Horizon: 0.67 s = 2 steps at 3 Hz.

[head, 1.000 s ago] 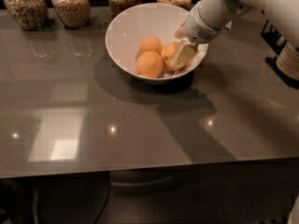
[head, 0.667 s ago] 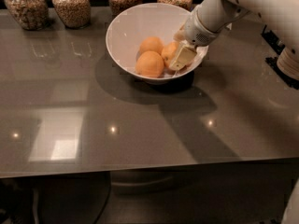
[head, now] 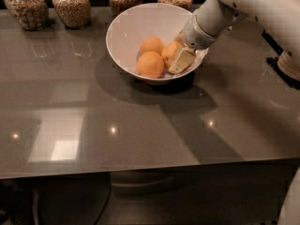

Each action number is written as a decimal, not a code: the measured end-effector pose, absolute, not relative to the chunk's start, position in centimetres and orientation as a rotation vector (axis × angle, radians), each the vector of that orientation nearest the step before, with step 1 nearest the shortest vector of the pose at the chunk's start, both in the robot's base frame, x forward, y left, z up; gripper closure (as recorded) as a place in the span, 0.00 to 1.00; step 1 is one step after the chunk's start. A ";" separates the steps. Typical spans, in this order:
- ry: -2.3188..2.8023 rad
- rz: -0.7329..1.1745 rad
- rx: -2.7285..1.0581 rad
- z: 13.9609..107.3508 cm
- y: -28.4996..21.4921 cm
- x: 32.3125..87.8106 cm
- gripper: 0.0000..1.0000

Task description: Pick orange from white bowl

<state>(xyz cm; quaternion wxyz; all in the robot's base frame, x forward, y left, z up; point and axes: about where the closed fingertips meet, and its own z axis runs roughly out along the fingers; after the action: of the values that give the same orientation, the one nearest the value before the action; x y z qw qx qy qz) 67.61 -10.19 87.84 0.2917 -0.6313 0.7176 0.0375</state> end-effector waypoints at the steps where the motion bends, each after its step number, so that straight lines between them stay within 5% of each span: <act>1: 1.918 0.111 -1.679 87.3 -10.0 67.7 0.43; 2: 1.928 0.128 -1.674 86.6 -9.8 67.8 0.46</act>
Offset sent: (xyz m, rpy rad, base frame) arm 0.0031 0.0037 -0.0206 0.0264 0.0348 -0.0171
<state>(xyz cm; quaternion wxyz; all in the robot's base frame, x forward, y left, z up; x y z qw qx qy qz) 67.77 -9.82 86.60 0.2884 -0.6271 0.7220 0.0479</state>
